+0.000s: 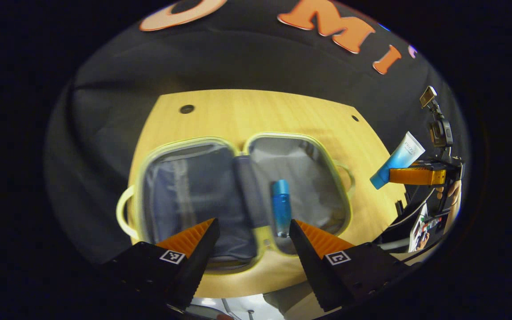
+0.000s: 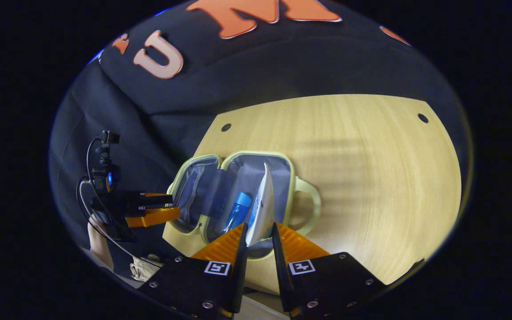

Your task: First open the suitcase, pack the skin care products into it, and then close the suitcase.

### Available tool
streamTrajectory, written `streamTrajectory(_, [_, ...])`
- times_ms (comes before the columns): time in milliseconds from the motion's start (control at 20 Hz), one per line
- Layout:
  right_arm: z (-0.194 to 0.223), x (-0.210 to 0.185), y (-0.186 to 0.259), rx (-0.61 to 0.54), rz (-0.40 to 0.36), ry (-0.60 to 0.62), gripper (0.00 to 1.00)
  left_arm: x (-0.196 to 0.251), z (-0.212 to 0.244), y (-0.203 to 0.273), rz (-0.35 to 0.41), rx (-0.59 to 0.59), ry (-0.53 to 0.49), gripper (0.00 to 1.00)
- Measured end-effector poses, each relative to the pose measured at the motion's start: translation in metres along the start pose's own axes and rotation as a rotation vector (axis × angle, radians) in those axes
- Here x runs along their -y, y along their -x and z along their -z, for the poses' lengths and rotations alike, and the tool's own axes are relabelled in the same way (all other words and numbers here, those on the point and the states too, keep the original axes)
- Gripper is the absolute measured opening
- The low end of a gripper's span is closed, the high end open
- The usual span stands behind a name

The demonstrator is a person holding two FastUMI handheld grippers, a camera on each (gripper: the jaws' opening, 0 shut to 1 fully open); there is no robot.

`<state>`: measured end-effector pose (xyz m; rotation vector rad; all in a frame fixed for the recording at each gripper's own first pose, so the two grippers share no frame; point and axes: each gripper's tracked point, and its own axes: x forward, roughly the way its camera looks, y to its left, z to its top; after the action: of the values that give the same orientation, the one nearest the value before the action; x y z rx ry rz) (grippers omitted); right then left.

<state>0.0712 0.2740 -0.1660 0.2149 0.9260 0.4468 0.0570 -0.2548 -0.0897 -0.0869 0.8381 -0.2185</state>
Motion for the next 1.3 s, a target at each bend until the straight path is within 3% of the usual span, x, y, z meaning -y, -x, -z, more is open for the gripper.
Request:
streamTrajectory(150, [-0.001, -0.035, -0.027, -0.073, -0.051, 0.024, 0.34, -0.060, 0.024, 0.041, -0.108, 0.016, 0.108, 0.98])
streamTrajectory(250, [0.014, -0.038, -0.048, -0.155, -0.048, 0.007, 0.34, -0.089, 0.036, 0.073, -0.143, 0.022, 0.180, 0.98])
streamTrajectory(450, [0.059, -0.021, -0.090, -0.325, 0.060, 0.039, 0.34, -0.143, 0.063, 0.108, -0.214, 0.020, 0.267, 0.98])
streamTrajectory(600, [0.065, -0.019, -0.107, -0.371, 0.073, 0.013, 0.34, -0.165, 0.087, 0.119, -0.243, 0.008, 0.312, 0.98])
streamTrajectory(650, [0.062, -0.011, -0.114, -0.374, 0.094, 0.000, 0.40, -0.170, 0.091, 0.122, -0.252, 0.005, 0.328, 0.98])
streamTrajectory(750, [0.059, 0.003, -0.127, -0.367, 0.148, -0.009, 0.29, -0.174, 0.097, 0.119, -0.256, 0.010, 0.357, 0.98])
streamTrajectory(800, [0.056, 0.005, -0.129, -0.357, 0.150, -0.011, 0.35, -0.176, 0.099, 0.118, -0.257, 0.009, 0.370, 0.98])
streamTrajectory(850, [0.054, 0.004, -0.131, -0.350, 0.145, -0.016, 0.34, -0.177, 0.100, 0.116, -0.259, 0.010, 0.379, 0.98])
streamTrajectory(900, [0.052, 0.001, -0.129, -0.340, 0.136, -0.020, 0.51, -0.180, 0.100, 0.115, -0.263, 0.010, 0.386, 0.98])
streamTrajectory(1000, [0.048, 0.000, -0.126, -0.318, 0.133, -0.017, 0.64, -0.185, 0.098, 0.110, -0.267, 0.014, 0.394, 0.98])
streamTrajectory(1100, [0.044, -0.002, -0.124, -0.289, 0.119, -0.005, 0.89, -0.191, 0.093, 0.098, -0.259, 0.026, 0.406, 0.98])
streamTrajectory(1150, [0.040, -0.005, -0.123, -0.264, 0.108, 0.000, 0.94, -0.197, 0.092, 0.093, -0.261, 0.031, 0.416, 0.98])
streamTrajectory(1300, [0.034, -0.014, -0.122, -0.204, 0.089, 0.004, 0.96, -0.214, 0.087, 0.078, -0.258, 0.048, 0.465, 0.99])
